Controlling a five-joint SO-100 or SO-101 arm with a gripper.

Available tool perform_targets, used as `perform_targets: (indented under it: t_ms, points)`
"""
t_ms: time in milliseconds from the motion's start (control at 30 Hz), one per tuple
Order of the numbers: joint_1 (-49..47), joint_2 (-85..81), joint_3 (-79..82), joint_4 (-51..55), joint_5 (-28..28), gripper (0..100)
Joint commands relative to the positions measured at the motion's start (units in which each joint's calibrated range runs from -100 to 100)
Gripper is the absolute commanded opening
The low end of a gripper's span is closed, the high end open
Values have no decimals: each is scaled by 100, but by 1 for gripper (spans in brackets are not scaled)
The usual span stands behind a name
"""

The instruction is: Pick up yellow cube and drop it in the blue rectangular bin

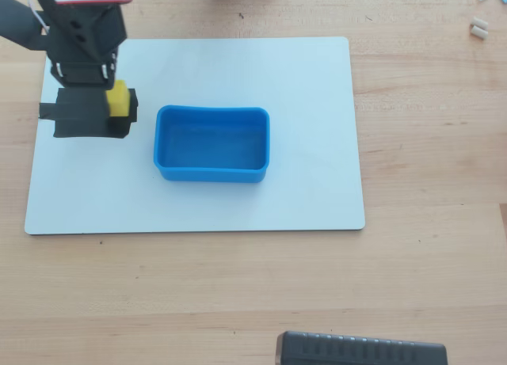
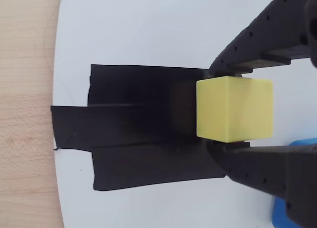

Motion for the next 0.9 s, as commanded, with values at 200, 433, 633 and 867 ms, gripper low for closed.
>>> perform_targets:
  t_ms: [200, 433, 633, 867]
  points:
    - [-745, -1148, -1538, 1758, -742, 14]
    - [-1577, -1566, -1656, 2039, -1226, 13]
    - [-2709, -2077, -1165, 1659, -1621, 13]
    - [-2752, -2095, -1, 404, -1675, 13]
